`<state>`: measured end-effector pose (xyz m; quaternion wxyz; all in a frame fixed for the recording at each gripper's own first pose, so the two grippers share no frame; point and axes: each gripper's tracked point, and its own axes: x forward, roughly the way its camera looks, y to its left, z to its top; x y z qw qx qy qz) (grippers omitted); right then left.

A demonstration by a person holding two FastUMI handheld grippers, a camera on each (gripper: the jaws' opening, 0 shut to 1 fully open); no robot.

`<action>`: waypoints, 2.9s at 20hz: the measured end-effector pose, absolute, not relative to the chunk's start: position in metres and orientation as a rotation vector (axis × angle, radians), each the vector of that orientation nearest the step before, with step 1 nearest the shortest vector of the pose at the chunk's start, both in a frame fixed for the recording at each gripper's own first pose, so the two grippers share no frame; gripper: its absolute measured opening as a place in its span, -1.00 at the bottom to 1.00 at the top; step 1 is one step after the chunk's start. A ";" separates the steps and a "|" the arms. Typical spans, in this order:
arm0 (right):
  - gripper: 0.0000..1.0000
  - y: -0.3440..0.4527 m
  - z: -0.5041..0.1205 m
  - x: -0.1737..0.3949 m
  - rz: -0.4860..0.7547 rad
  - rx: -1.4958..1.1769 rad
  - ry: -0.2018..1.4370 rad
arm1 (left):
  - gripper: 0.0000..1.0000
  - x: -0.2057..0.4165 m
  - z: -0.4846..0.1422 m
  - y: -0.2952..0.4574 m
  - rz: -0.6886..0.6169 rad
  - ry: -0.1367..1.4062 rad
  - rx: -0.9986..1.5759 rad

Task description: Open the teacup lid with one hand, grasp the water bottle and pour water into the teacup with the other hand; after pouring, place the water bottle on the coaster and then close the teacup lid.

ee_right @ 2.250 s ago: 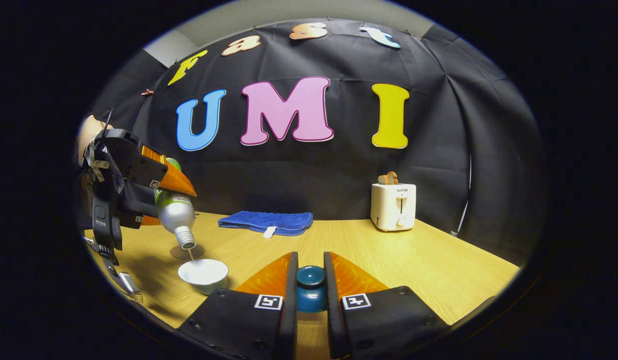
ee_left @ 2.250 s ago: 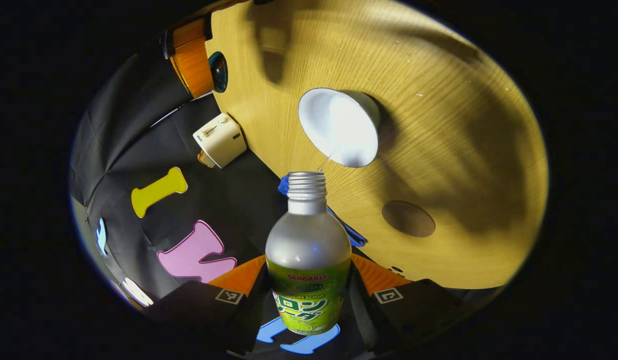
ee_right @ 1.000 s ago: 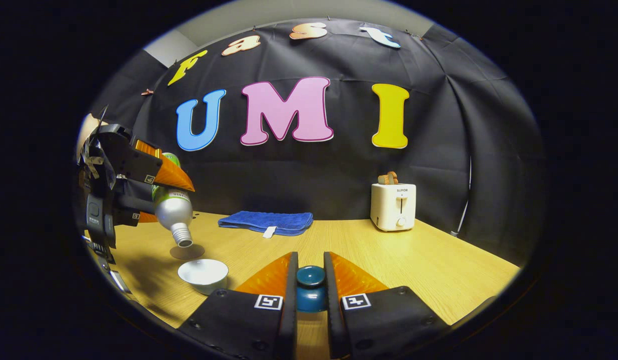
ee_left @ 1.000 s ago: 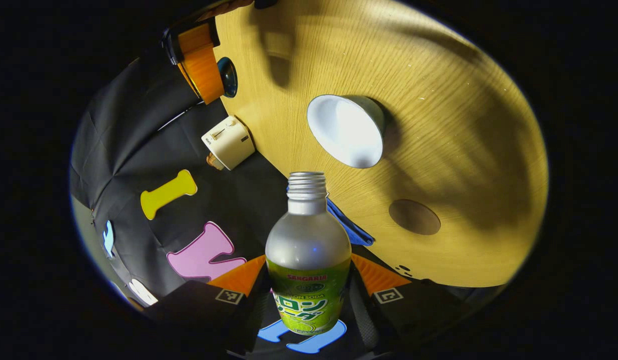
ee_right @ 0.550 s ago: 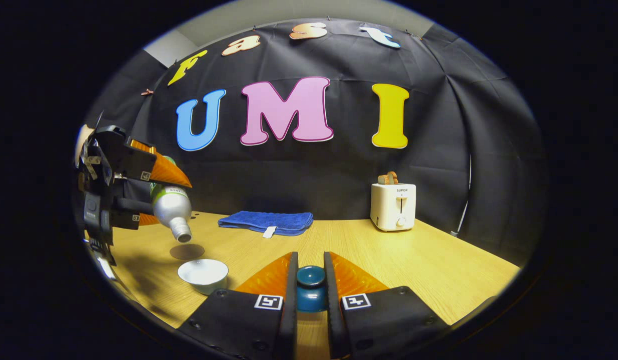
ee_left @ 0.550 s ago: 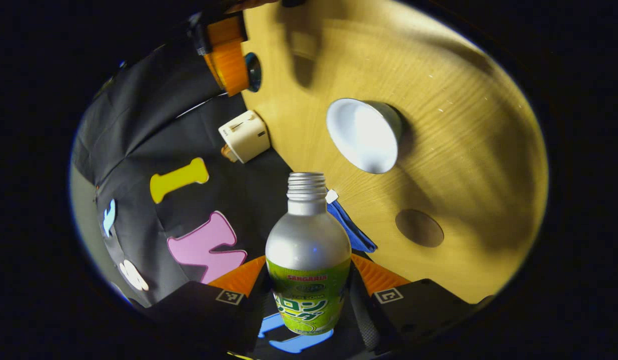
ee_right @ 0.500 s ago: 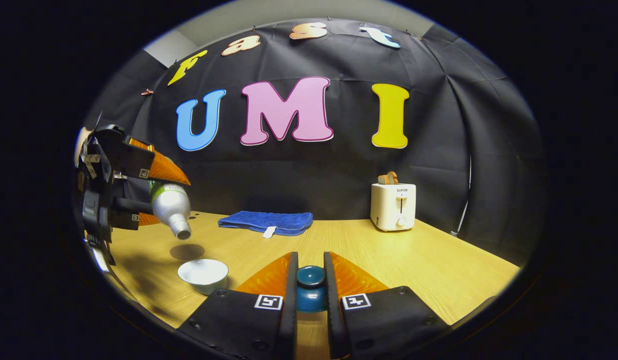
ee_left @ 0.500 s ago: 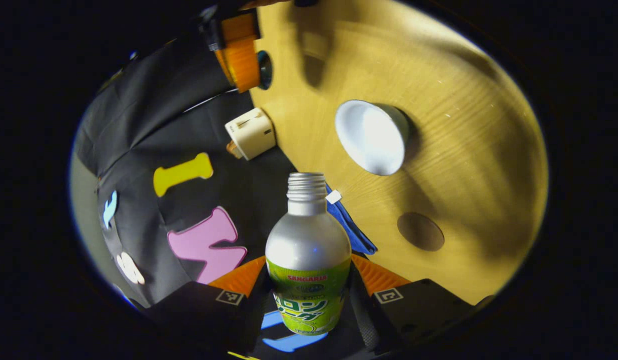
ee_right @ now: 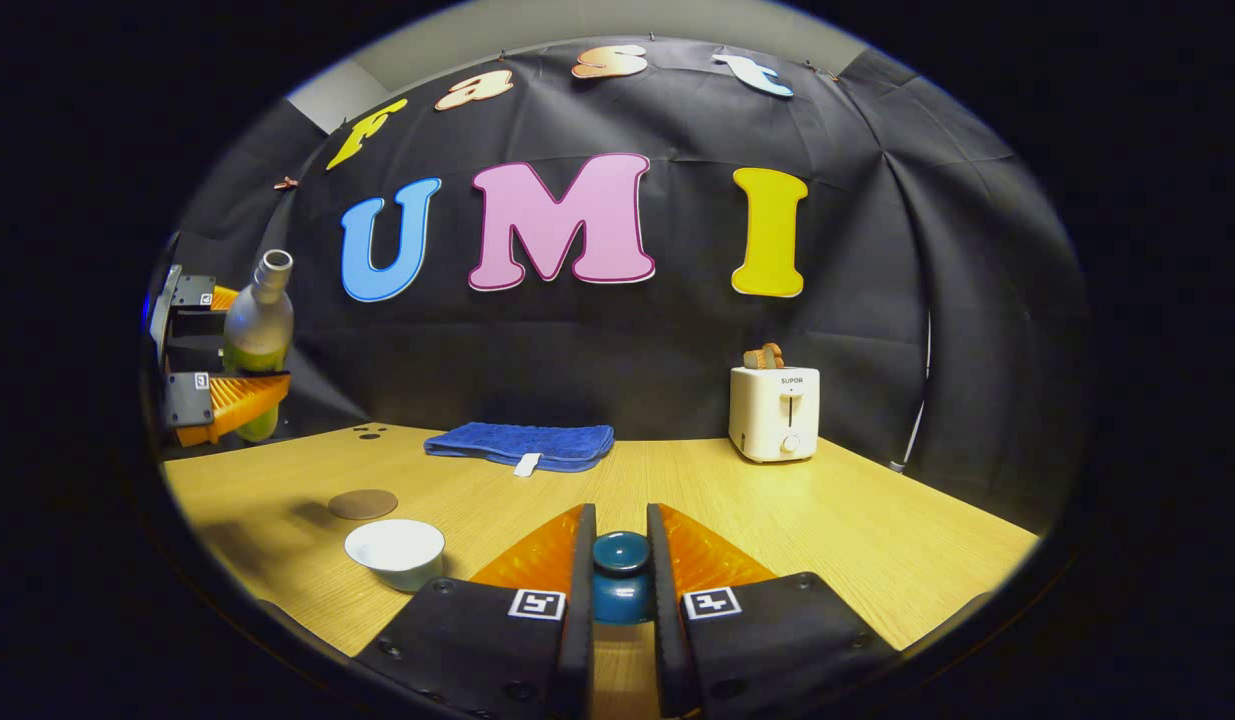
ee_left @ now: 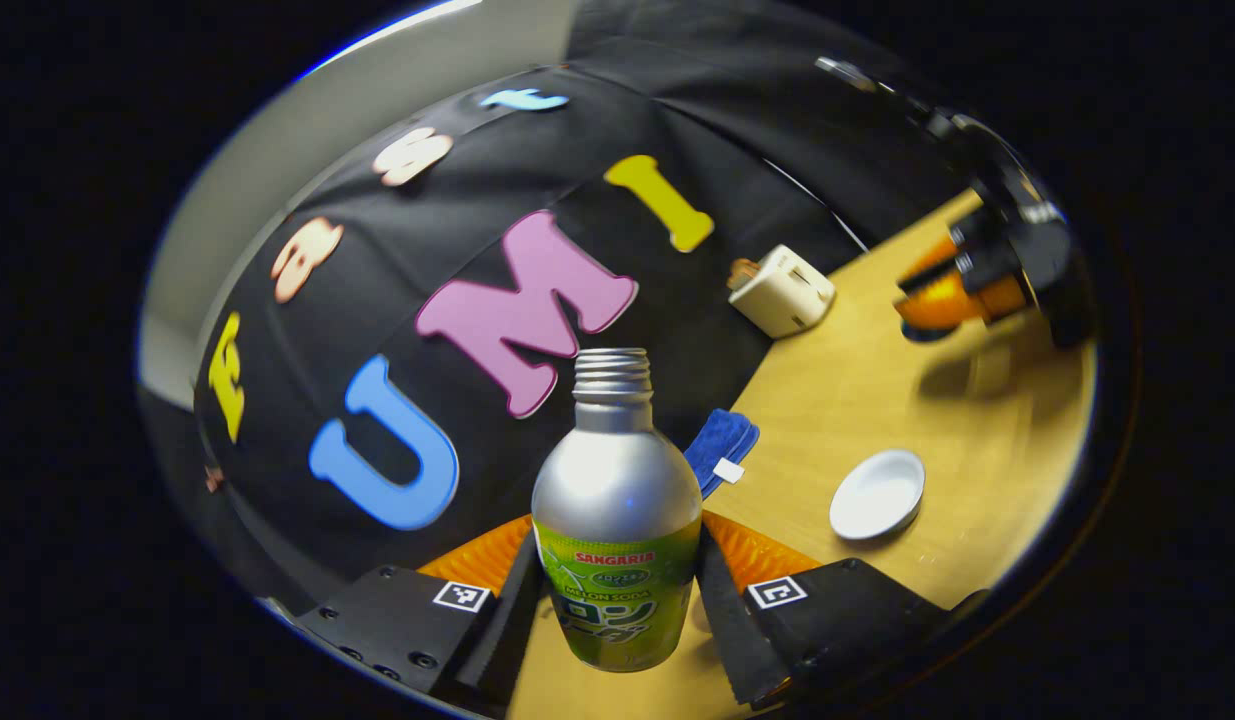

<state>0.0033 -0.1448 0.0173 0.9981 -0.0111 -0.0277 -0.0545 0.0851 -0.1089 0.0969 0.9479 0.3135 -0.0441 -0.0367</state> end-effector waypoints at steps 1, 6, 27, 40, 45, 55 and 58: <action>-0.43 -0.144 0.017 0.003 -0.106 -0.022 -0.055 | 0.56 0.089 0.097 -0.106 -0.064 -0.104 0.532; -0.43 -0.144 0.017 0.004 -0.104 -0.022 -0.055 | 0.57 0.130 0.085 -0.081 -0.119 -0.075 0.044; -0.43 -0.145 0.017 0.004 -0.107 -0.022 -0.056 | 0.95 0.174 0.010 -0.061 -0.222 0.077 -0.010; -0.43 -0.145 0.017 0.004 -0.106 -0.022 -0.056 | 0.95 0.067 0.002 -0.015 -0.109 0.014 -0.015; -0.43 -0.133 0.017 0.006 -0.085 -0.021 -0.057 | 0.94 0.059 0.000 -0.005 -0.099 0.001 -0.005; -0.43 -0.012 0.012 0.038 0.118 0.010 0.008 | 0.95 0.060 0.000 -0.002 -0.097 0.004 -0.003; -0.43 0.007 -0.003 0.047 0.150 0.007 0.062 | 0.95 0.060 0.001 -0.002 -0.096 0.003 -0.003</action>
